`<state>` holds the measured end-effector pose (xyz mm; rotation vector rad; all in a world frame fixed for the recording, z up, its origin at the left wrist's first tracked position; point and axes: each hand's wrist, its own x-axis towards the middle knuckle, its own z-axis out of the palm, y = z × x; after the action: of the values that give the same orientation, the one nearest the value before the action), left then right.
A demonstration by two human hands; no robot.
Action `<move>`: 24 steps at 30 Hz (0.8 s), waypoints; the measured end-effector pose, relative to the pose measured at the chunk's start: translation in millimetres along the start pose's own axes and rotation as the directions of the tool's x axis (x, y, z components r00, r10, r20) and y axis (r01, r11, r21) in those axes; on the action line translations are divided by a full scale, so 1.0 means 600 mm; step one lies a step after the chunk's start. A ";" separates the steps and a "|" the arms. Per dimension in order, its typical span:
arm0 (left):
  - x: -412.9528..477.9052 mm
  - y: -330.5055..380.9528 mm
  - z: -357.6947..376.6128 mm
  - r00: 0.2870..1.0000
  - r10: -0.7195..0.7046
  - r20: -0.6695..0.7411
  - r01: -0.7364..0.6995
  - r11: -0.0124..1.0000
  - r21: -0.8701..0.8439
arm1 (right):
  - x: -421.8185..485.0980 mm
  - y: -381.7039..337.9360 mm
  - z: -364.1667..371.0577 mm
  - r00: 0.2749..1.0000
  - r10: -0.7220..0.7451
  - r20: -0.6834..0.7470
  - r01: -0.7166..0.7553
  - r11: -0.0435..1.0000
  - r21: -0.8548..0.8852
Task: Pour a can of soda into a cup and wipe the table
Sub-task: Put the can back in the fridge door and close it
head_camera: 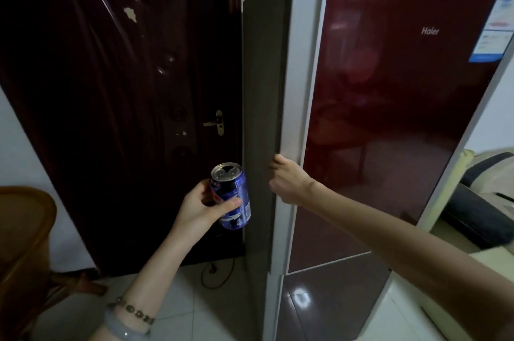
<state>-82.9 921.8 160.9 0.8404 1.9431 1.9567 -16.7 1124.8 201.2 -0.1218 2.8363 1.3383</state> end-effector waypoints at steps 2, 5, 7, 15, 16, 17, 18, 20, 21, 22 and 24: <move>-0.012 -0.002 -0.004 1.000 -0.008 0.029 0.008 1.000 0.018 | -0.029 -0.010 0.001 1.000 -0.004 -0.019 0.005 1.000 0.027; -0.028 -0.003 0.001 0.999 0.001 0.045 -0.002 1.000 0.015 | -0.080 -0.031 -0.001 0.968 0.023 -0.251 -0.006 0.998 0.069; -0.042 -0.002 0.012 0.998 0.002 0.064 -0.003 1.000 0.016 | -0.120 -0.046 -0.006 0.945 0.035 -0.325 -0.003 0.995 0.098; -0.106 0.023 0.112 0.976 0.048 0.213 -0.046 0.999 -0.018 | -0.315 -0.088 -0.020 0.871 0.165 -0.463 -0.103 0.982 0.155; -0.118 0.027 0.133 0.970 0.055 0.238 -0.049 0.998 -0.030 | -0.341 -0.091 -0.021 0.862 0.180 -0.475 -0.110 0.979 0.172; -0.131 0.032 0.156 0.963 0.061 0.262 -0.052 0.998 -0.042 | -0.369 -0.094 -0.019 0.853 0.196 -0.484 -0.118 0.975 0.187; -0.145 0.036 0.178 0.957 0.066 0.282 -0.054 0.997 -0.052 | -0.396 -0.098 -0.015 0.848 0.213 -0.485 -0.131 0.971 0.198; -0.176 0.046 0.223 0.946 0.070 0.317 -0.051 0.996 -0.068 | -0.452 -0.103 -0.011 0.860 0.237 -0.451 -0.162 0.967 0.199; -0.192 0.051 0.244 0.939 0.070 0.336 -0.046 0.996 -0.078 | -0.480 -0.105 -0.010 0.871 0.244 -0.427 -0.175 0.965 0.194; -0.209 0.054 0.262 0.932 0.066 0.356 -0.037 0.995 -0.089 | -0.510 -0.107 -0.009 0.880 0.252 -0.402 -0.188 0.963 0.194; -0.240 0.061 0.295 0.913 0.063 0.403 -0.024 0.995 -0.102 | -0.568 -0.109 -0.006 0.901 0.277 -0.335 -0.217 0.954 0.205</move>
<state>139.4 984.2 154.6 1.1649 1.5897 1.7092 327.9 1104.0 165.4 -0.0025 3.3597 1.2215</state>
